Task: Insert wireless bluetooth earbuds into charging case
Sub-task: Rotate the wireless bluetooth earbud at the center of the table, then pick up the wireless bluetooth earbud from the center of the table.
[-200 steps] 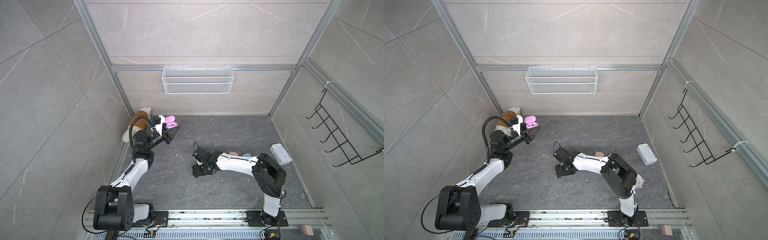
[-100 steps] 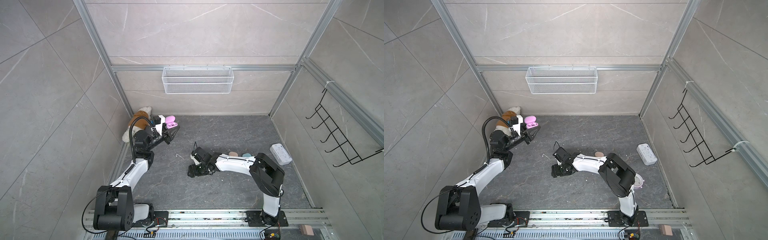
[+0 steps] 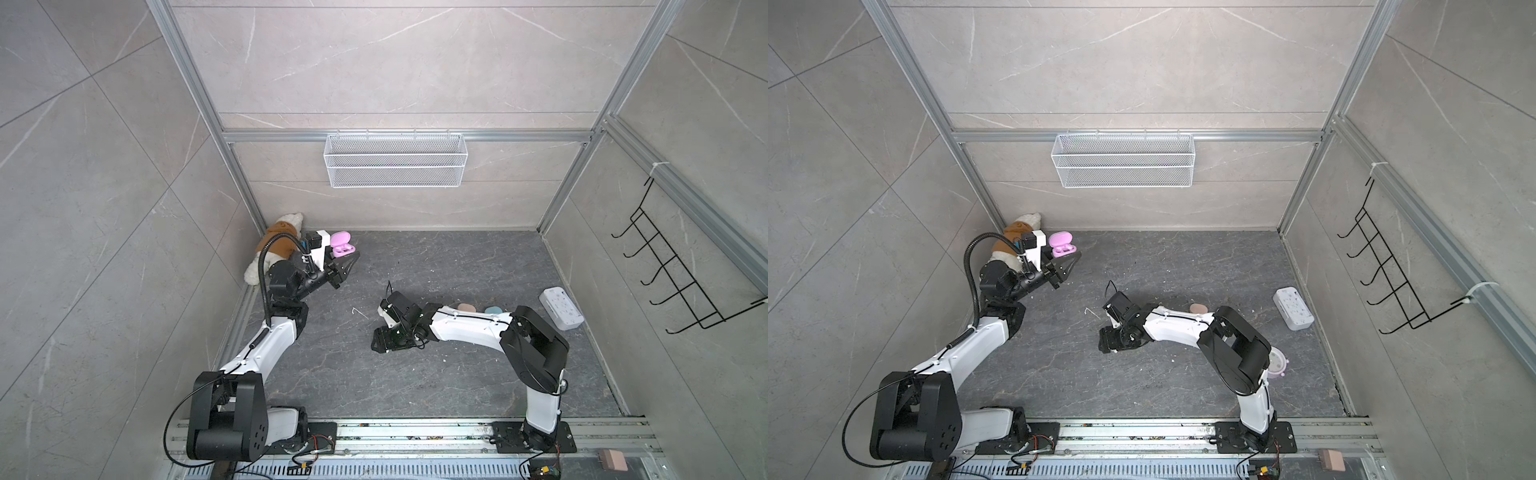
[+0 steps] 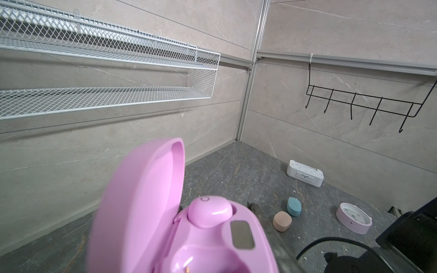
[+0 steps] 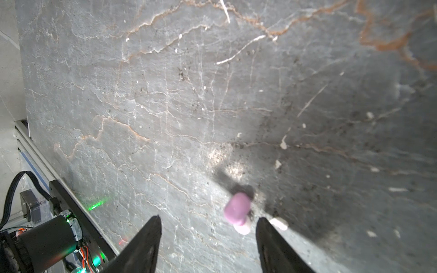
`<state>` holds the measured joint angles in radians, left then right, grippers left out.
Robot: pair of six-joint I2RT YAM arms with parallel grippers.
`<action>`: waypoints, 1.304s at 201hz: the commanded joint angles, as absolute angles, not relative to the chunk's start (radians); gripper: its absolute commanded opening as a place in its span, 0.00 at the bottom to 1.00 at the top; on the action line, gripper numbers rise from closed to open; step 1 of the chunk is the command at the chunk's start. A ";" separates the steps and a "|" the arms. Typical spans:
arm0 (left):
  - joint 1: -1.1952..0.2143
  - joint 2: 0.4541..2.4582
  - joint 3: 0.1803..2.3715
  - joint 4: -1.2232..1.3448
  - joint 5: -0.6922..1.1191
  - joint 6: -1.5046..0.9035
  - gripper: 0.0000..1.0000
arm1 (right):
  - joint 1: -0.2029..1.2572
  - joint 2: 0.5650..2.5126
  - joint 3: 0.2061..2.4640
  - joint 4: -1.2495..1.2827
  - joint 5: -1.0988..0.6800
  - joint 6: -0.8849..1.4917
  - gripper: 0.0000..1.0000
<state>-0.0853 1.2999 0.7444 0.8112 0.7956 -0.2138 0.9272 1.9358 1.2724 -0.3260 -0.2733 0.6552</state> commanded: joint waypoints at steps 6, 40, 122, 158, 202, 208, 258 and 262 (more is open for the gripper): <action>-0.089 1.298 0.785 0.855 0.816 -0.214 0.16 | 0.933 1.905 1.309 -0.397 -0.222 0.658 0.66; -0.092 1.304 0.785 0.854 0.814 -0.215 0.17 | 0.950 1.936 1.402 -0.551 -0.096 0.702 0.51; -0.095 1.300 0.785 0.853 0.816 -0.216 0.17 | 0.970 2.057 1.505 -0.648 -0.038 0.731 0.34; -0.097 1.300 0.785 0.853 0.816 -0.214 0.17 | 0.980 2.075 1.511 -0.644 -0.042 0.727 0.34; -0.098 1.300 0.785 0.853 0.816 -0.213 0.16 | 0.993 2.086 1.535 -0.647 -0.031 0.725 0.34; -0.098 1.302 0.785 0.852 0.816 -0.213 0.17 | 0.994 2.088 1.540 -0.651 -0.029 0.722 0.34; -0.100 1.300 0.786 0.852 0.815 -0.214 0.17 | 0.994 2.121 1.566 -0.686 -0.018 0.706 0.34; -0.100 1.300 0.786 0.852 0.816 -0.213 0.17 | 0.994 2.126 1.569 -0.687 -0.015 0.704 0.34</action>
<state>-0.0921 1.3041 0.7444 0.8104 0.7956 -0.2138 0.9909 2.0933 1.5387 -0.6392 -0.0429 0.7212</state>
